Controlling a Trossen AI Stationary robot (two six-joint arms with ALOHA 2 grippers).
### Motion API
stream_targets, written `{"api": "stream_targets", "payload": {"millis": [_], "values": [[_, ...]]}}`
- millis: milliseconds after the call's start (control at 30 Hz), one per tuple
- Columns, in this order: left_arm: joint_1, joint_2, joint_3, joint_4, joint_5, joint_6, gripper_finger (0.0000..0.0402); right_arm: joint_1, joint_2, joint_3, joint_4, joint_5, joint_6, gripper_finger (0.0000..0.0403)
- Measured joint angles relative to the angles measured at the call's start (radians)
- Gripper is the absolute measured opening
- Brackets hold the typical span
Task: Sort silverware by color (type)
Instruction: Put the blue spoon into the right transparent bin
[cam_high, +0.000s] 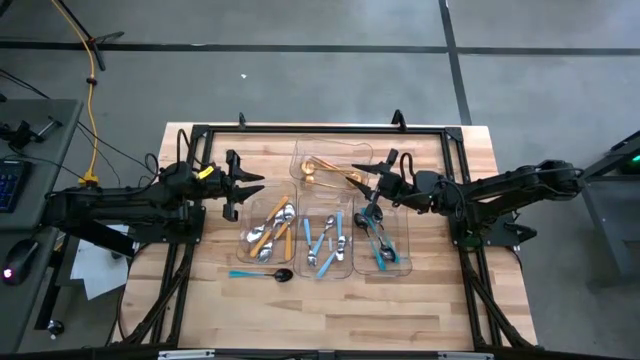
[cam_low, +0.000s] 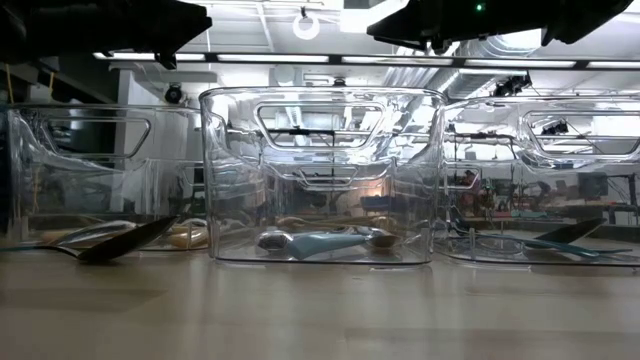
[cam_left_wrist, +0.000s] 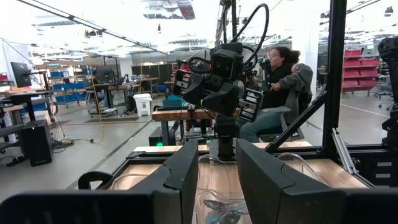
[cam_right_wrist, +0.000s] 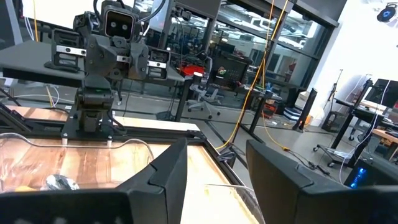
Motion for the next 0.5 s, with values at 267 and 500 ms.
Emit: {"api": "stream_targets", "payload": {"millis": [267,500], "values": [[0.0,0.0,0.0,0.0,0.0,0.0,0.0097,0.0,0.0,0.0,0.0,0.0,0.0,0.0149],[0.0,0.0,0.0,0.0,0.0,-0.037,0.0097,0.0,0.0,0.0,0.0,0.0,0.0,0.0149]]}}
